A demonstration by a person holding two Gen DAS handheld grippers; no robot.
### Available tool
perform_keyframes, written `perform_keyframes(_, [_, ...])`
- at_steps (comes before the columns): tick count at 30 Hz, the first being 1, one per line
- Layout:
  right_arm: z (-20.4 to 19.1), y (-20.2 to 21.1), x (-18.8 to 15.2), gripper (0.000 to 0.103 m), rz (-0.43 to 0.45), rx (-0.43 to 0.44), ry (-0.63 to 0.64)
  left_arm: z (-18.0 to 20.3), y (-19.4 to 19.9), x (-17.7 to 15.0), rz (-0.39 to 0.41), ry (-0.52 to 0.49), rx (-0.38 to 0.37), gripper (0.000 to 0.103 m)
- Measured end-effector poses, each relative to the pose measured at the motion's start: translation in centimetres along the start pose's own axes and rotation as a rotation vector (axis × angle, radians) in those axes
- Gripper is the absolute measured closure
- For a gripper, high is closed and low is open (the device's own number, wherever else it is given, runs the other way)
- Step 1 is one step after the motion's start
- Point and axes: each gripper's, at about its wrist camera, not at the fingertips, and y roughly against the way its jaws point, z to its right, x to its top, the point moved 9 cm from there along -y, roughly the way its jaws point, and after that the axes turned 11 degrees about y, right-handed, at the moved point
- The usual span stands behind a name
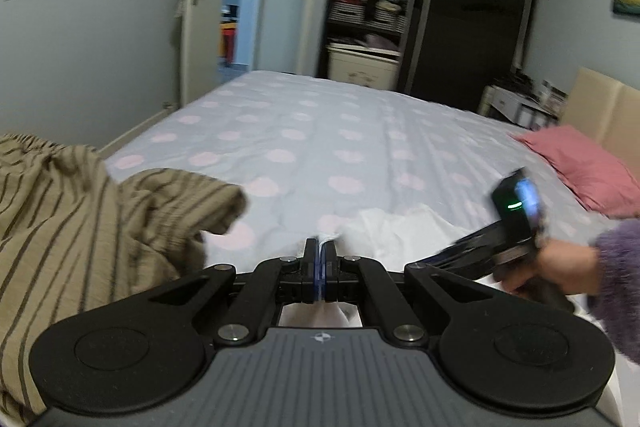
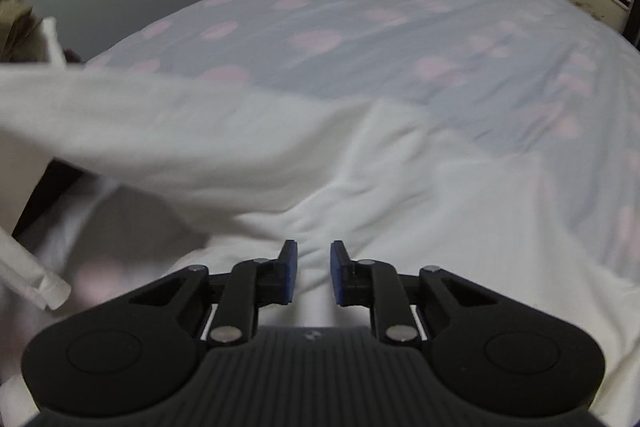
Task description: Fold clothes
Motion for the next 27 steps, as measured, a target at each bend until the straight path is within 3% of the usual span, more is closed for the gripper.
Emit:
perform_keyframes(4, [-0.3, -3.1, -0.3, 0.087, -0.024, -0.017, -0.036, 2.5, 0.8, -1.1, -0.055, -0.072, -0.068, 0.103])
perform_keyframes(6, [0.1, -4.3, -0.5, 0.087, -0.043, -0.024, -0.064, 4.2, 1.3, -2.2, -0.115, -0.108, -0.145, 0.103])
perform_keyframes(9, [0.4, -4.4, -0.7, 0.089, -0.047, -0.027, -0.087, 7.2, 1.6, -4.7, -0.259, -0.143, -0.309, 0.103])
perform_keyframes(13, [2.3, -2.4, -2.0, 0.085, -0.079, -0.088, -0.099, 10.8, 1.0, -10.0, -0.461, -0.232, -0.436, 0.103])
perform_keyframes(15, [4.1, -1.0, -3.1, 0.085, -0.102, -0.133, -0.126, 11.9, -0.2, -13.1, -0.543, -0.265, -0.435, 0.103])
perform_keyframes(19, [7.0, 2.4, -5.1, 0.082, -0.117, -0.205, -0.209, 12.0, -2.8, -18.0, -0.616, -0.351, -0.346, 0.103])
perform_keyframes(21, [7.8, 4.0, -5.5, 0.072, -0.102, -0.235, -0.246, 11.6, -3.6, -19.5, -0.651, -0.365, -0.322, 0.101])
perform_keyframes(22, [8.0, 4.7, -5.5, 0.065, -0.083, -0.237, -0.266, 11.3, -3.6, -19.9, -0.671, -0.357, -0.322, 0.098])
perform_keyframes(24, [8.1, 5.8, -5.1, 0.063, -0.05, -0.233, -0.295, 10.6, -3.8, -19.4, -0.67, -0.313, -0.335, 0.077])
perform_keyframes(27, [7.9, 6.0, -4.3, 0.062, -0.033, -0.228, -0.304, 9.4, -3.6, -17.5, -0.618, -0.234, -0.333, 0.066])
